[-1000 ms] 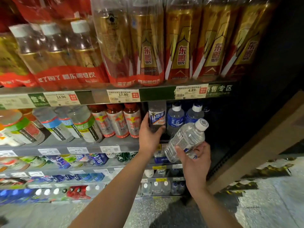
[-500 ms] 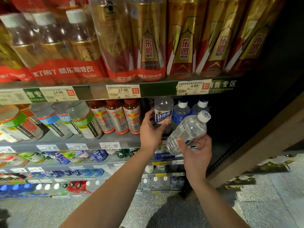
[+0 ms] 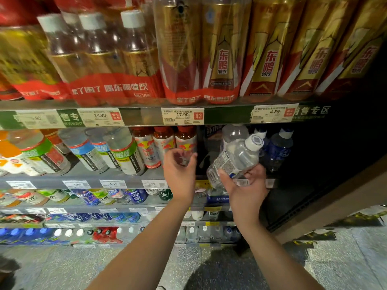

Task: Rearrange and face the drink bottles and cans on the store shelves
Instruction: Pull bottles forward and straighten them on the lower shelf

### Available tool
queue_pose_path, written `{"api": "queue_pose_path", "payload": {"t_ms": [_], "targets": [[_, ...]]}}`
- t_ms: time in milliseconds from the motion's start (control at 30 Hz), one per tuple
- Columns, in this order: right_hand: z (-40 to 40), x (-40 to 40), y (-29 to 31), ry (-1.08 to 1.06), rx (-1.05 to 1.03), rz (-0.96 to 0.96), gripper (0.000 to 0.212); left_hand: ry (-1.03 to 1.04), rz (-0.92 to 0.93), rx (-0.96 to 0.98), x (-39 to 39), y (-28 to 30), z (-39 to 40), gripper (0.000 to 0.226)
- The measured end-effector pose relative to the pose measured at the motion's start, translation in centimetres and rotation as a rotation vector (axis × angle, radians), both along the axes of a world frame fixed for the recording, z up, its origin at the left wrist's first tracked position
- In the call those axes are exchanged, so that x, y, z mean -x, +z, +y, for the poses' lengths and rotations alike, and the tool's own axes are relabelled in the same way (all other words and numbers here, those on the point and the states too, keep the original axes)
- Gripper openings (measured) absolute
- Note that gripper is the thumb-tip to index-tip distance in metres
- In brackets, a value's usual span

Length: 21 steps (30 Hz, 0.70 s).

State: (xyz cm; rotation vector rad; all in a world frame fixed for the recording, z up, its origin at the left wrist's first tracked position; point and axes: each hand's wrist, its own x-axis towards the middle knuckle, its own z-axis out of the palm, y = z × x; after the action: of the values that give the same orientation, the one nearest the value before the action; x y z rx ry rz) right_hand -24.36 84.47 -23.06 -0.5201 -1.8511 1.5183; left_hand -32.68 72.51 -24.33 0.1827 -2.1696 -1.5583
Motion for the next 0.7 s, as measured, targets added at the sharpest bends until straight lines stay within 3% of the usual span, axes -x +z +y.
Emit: {"api": "queue_pose_path", "payload": {"t_ms": [167, 333, 700], "targets": [[-3.4, 2.9, 0.1, -0.005, 0.032, -0.035, 0.057, -0.038, -0.043, -0.005, 0.5, 0.4, -1.5, 0.038], [-5.8, 5.5, -0.1, -0.086, 0.058, -0.109, 0.086, -0.119, -0.099, -0.051, 0.7, 0.1, -2.6, 0.038], [-8.2, 7.2, -1.0, -0.312, -0.174, -0.118, 0.081, -0.164, -0.109, -0.043, 0.6, -0.9, -5.0, 0.029]]}}
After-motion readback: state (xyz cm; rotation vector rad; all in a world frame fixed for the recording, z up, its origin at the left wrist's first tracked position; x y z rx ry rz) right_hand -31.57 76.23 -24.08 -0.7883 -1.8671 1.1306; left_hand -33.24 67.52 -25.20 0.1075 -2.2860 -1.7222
